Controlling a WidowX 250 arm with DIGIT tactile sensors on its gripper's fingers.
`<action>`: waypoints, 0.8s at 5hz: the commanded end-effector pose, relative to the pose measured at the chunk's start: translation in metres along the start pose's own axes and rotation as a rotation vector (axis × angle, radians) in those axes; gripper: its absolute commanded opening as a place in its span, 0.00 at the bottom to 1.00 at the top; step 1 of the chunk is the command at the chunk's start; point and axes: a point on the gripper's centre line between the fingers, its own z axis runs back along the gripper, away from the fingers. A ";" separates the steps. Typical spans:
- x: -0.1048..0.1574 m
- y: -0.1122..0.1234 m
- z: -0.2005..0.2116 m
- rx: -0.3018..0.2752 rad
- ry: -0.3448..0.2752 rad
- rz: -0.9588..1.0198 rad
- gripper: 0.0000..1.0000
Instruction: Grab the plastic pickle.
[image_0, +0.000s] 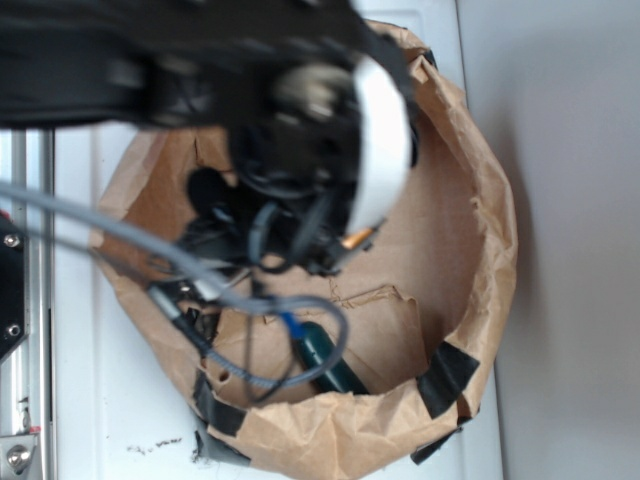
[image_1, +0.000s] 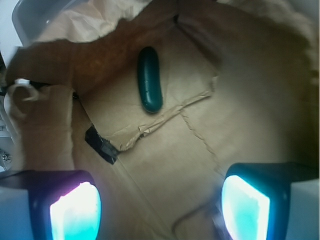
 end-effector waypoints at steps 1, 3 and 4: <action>0.041 0.024 -0.002 -0.030 -0.026 0.002 1.00; 0.044 -0.069 -0.043 0.050 -0.073 -0.054 1.00; 0.032 -0.071 -0.031 0.061 -0.111 -0.048 1.00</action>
